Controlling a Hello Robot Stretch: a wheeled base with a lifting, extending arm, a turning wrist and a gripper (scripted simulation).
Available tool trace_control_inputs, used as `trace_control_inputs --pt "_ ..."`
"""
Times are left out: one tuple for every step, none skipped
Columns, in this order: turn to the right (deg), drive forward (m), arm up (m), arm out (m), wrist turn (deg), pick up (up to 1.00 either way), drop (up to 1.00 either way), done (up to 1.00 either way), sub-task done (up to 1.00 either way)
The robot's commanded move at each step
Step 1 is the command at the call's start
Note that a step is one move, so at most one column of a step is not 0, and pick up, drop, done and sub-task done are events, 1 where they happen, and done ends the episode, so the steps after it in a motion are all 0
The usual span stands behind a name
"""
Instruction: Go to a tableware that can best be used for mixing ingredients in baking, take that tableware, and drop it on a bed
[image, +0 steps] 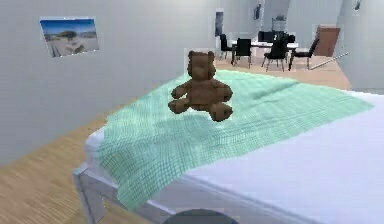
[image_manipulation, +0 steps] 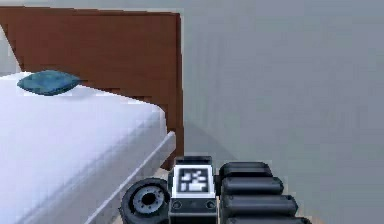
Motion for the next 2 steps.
trace_control_inputs --pt "0.0 0.2 0.0 0.0 0.0 0.0 0.0 0.0 0.0" --pt "45.0 0.0 0.0 0.0 0.0 0.0 0.0 0.0 0.0"
